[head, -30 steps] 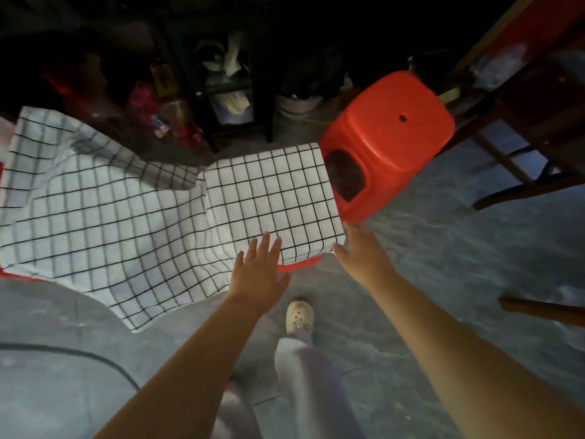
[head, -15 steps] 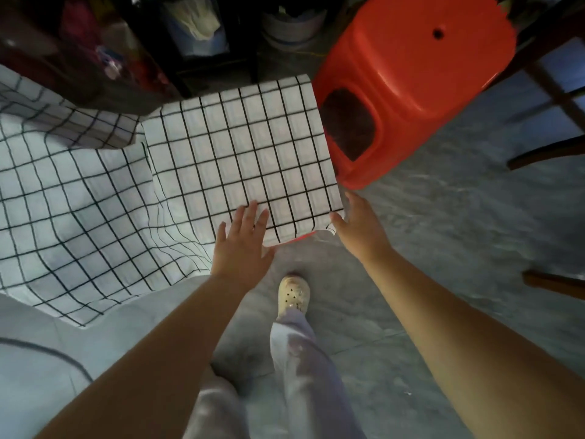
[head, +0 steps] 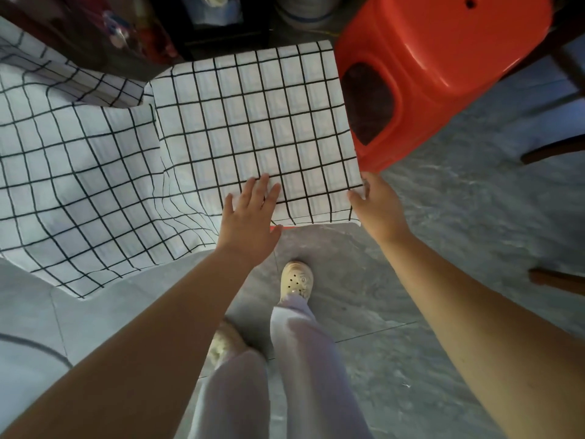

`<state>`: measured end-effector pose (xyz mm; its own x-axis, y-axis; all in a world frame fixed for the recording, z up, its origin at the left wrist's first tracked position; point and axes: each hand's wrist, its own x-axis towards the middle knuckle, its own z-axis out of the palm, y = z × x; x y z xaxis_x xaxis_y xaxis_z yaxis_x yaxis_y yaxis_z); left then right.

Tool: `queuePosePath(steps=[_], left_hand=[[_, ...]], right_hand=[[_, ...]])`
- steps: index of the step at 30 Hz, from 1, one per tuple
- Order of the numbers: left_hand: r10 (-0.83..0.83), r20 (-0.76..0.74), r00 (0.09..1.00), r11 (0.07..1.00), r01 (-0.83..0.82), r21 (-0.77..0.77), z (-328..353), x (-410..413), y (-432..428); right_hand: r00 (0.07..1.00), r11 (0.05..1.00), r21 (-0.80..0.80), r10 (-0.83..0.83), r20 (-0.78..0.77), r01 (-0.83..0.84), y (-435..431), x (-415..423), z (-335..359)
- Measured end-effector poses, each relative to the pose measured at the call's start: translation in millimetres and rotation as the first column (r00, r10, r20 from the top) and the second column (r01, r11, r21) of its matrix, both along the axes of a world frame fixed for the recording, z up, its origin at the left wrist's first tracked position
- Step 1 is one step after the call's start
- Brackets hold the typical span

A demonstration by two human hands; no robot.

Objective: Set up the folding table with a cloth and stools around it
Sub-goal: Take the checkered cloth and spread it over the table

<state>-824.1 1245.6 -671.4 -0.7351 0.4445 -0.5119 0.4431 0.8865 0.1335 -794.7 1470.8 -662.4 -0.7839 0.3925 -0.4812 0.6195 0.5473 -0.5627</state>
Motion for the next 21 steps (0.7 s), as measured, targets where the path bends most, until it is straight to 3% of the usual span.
queuePosePath(steps=[7, 21], left_hand=[[-0.01, 0.01, 1.0, 1.0, 0.01, -0.003, -2.6, 3.5, -12.8], [-0.064, 0.055, 0.996, 0.997, 0.066, -0.042, -0.7, 10.0, -55.9]], right_hand=[[1.0, 0.993, -0.122, -0.004, -0.021, 0.002, -14.2, 9.4, 14.6], [1.0, 0.991, -0.135, -0.024, -0.004, 0.024, -69.4, 23.8, 22.6]])
